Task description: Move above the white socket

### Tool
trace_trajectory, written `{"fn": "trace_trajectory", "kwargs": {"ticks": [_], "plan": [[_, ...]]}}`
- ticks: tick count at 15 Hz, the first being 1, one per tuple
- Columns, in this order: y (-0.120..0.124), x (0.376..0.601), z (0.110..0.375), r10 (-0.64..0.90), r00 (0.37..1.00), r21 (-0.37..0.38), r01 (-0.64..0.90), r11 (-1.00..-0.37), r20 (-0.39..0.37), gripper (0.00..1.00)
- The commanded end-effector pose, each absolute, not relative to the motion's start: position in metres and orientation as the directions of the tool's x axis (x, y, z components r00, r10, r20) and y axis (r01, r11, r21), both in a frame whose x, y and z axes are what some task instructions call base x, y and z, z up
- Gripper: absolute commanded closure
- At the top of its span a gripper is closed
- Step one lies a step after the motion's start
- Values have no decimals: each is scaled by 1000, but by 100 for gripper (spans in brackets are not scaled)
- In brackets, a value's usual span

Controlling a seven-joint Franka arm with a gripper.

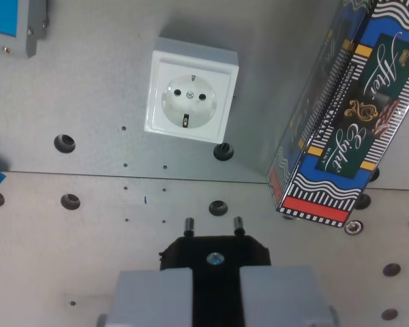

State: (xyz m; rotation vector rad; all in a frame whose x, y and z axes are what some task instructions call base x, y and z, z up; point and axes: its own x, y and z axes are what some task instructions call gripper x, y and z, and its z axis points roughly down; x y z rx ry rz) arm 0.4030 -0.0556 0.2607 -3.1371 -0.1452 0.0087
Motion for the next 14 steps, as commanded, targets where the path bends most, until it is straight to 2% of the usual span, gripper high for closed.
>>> {"fn": "trace_trajectory", "kwargs": {"ticks": [1, 14], "plan": [[-56, 403, 261, 93, 996, -1, 93, -996, -3, 100], [-55, 403, 255, 68, 998, 1, 68, -998, 8, 100]]}}
